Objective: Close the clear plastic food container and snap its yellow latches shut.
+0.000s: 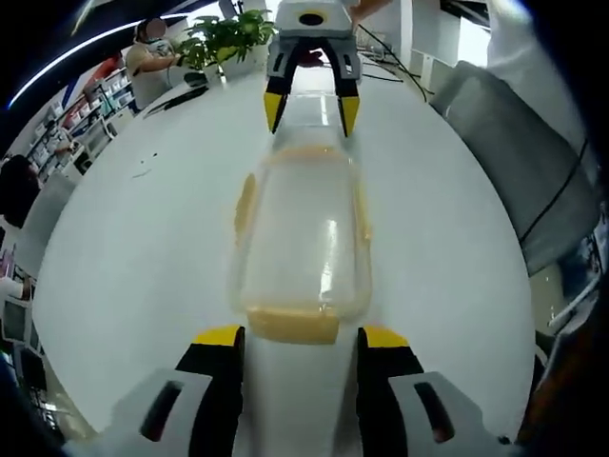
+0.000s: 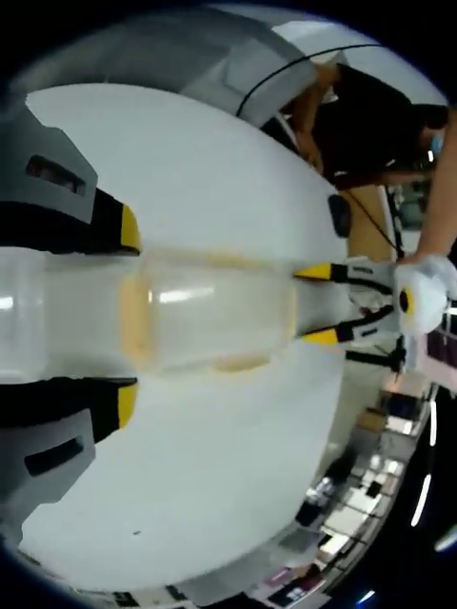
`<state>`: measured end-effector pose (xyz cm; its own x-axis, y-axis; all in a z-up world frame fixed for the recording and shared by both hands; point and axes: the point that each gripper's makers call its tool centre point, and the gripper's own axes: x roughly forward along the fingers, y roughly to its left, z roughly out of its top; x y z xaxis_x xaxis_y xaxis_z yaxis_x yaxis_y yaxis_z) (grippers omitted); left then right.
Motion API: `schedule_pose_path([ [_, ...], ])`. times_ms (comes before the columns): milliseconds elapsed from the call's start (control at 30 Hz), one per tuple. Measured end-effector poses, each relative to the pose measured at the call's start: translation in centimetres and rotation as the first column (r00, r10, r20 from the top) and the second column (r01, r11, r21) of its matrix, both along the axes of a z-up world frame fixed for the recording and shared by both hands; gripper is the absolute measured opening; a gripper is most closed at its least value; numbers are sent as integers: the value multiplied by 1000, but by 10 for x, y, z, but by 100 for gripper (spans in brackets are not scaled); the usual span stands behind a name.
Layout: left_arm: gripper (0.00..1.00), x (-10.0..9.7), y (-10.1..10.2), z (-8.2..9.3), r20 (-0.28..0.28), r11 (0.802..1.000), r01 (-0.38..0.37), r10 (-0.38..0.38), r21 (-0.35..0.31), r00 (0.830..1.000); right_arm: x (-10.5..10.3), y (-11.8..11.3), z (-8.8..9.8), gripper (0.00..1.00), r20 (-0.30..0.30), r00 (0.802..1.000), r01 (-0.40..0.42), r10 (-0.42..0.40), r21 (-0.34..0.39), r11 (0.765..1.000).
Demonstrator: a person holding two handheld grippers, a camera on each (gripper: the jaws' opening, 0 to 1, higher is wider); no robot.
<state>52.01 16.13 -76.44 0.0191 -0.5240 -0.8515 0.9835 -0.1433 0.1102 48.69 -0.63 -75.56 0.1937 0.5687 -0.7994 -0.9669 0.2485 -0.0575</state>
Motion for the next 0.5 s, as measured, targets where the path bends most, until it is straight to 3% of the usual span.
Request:
schedule_pose_path([
  [500,42,-1,-8,-8,-30,999,45,-45,-9,999,-3,3,-24,48,-64,997,-45,43,-33,998],
])
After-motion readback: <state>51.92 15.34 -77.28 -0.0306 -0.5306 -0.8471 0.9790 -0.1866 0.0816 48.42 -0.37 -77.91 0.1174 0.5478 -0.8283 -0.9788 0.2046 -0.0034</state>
